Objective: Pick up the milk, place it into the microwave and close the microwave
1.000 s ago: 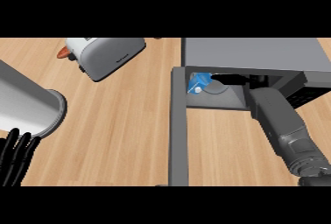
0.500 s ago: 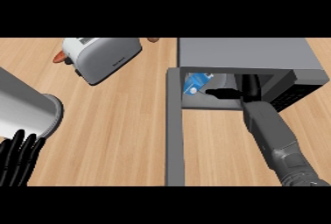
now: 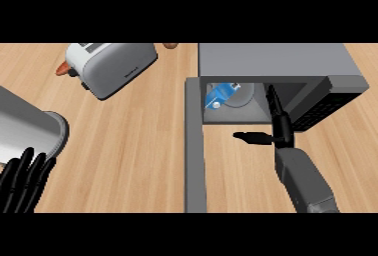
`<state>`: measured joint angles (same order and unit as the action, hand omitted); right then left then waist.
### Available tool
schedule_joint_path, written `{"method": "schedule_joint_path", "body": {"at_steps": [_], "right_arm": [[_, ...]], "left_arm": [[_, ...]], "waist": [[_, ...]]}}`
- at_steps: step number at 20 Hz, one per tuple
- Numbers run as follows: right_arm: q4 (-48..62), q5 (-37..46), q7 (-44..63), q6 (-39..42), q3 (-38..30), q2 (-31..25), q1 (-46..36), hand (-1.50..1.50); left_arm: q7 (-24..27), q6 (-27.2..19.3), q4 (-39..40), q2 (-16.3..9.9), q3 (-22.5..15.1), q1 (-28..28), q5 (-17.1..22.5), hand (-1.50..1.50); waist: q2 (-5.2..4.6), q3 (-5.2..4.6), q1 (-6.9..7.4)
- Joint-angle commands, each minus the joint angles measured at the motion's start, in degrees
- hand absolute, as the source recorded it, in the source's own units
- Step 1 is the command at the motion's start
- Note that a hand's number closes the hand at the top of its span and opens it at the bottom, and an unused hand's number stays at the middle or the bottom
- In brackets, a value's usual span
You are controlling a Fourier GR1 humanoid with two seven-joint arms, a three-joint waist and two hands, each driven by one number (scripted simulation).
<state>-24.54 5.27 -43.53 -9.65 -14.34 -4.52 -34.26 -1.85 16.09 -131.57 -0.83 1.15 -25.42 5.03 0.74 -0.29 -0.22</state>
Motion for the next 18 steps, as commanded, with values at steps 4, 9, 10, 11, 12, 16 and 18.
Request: {"method": "schedule_joint_path", "body": {"at_steps": [4,9,10,11,12,16,18], "right_arm": [[-7.8,-2.5,-2.7,4.1,1.1,2.0,13.5,-1.5],[-13.2,-4.9,-4.4,13.2,3.0,3.3,21.6,-1.5],[-16.0,-4.5,-5.6,14.2,4.5,4.3,25.6,-1.5],[-18.9,-5.6,-1.9,14.6,4.1,3.1,24.2,-1.5],[-20.6,-5.2,-4.5,15.8,5.1,3.0,28.5,-1.5],[-31.4,-5.7,-6.9,19.0,8.7,3.1,39.9,-1.5],[-30.7,-8.2,-5.1,19.9,6.5,1.4,37.0,-1.5]], "left_arm": [[0.2,4.4,2.1,-1.8,-1.9,1.5,1.9,-1.5],[-2.3,9.2,1.2,-4.1,-5.0,0.3,5.6,-1.5],[-4.6,7.6,0.3,-3.7,-7.7,2.6,1.4,1.5],[-5.7,6.5,3.0,-3.8,-7.3,8.8,-0.1,1.5],[-1.7,8.3,5.2,-3.9,-7.4,6.6,-1.0,1.5],[-0.3,6.8,6.6,-1.3,-11.4,6.2,-5.3,1.5],[-7.6,7.8,7.4,-2.6,-10.0,12.4,0.2,1.5]], "waist": [[-0.52,0.25,-0.16],[-0.47,0.25,-0.19],[-0.34,0.25,-0.96],[-0.53,0.25,-0.83],[-0.5,0.23,-0.6],[-0.49,0.22,-0.58],[-0.7,0.28,-0.14]]}}
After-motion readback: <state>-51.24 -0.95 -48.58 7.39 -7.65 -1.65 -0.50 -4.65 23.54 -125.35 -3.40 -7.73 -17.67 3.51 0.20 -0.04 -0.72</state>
